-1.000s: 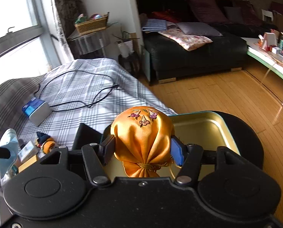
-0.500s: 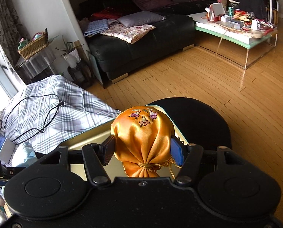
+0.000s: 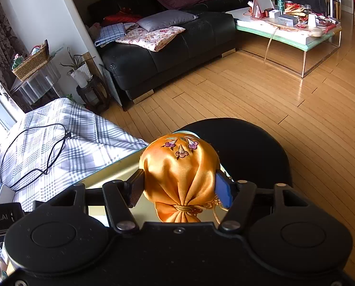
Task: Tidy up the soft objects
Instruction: 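Carry the mask and pouch into the gold tin and open both tools, then withdraw both tools from the tin back over the bed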
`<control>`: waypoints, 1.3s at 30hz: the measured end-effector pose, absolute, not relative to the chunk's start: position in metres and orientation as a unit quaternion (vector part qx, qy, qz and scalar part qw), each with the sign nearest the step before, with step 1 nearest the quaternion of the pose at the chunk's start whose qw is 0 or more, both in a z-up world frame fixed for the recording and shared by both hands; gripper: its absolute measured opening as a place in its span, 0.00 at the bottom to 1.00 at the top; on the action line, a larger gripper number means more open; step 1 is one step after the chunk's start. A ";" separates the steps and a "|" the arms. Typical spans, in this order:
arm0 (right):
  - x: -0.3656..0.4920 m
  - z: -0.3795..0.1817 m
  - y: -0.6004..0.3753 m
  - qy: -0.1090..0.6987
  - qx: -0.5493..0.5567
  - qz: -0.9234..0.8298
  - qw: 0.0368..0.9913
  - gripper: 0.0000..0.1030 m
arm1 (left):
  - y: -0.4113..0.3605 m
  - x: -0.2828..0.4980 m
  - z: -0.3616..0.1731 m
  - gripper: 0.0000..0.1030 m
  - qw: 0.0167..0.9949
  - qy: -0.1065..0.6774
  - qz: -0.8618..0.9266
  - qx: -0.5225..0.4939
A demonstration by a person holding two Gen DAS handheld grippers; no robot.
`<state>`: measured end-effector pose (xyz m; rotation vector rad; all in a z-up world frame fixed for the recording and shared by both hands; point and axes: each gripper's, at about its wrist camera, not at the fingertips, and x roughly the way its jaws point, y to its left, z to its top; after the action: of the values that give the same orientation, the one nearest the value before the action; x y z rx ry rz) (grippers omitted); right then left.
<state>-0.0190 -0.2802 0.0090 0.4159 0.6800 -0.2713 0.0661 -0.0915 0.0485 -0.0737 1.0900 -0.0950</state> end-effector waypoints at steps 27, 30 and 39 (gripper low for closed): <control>-0.004 0.007 -0.247 0.351 0.092 -0.163 0.917 0.65 | -0.071 0.047 0.042 0.95 0.856 0.515 -0.009 -0.048; -0.004 0.006 -0.247 0.353 0.094 -0.165 0.916 0.65 | -0.064 0.046 0.043 0.95 0.856 0.514 0.000 -0.051; -0.001 0.005 -0.244 0.367 0.087 -0.168 0.911 0.65 | -0.044 0.031 0.046 0.95 0.857 0.512 0.016 -0.053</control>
<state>-0.0011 -0.2444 0.0047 0.1785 0.7576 -0.3471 0.0313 -0.0436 0.0460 -0.1111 1.0749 0.0335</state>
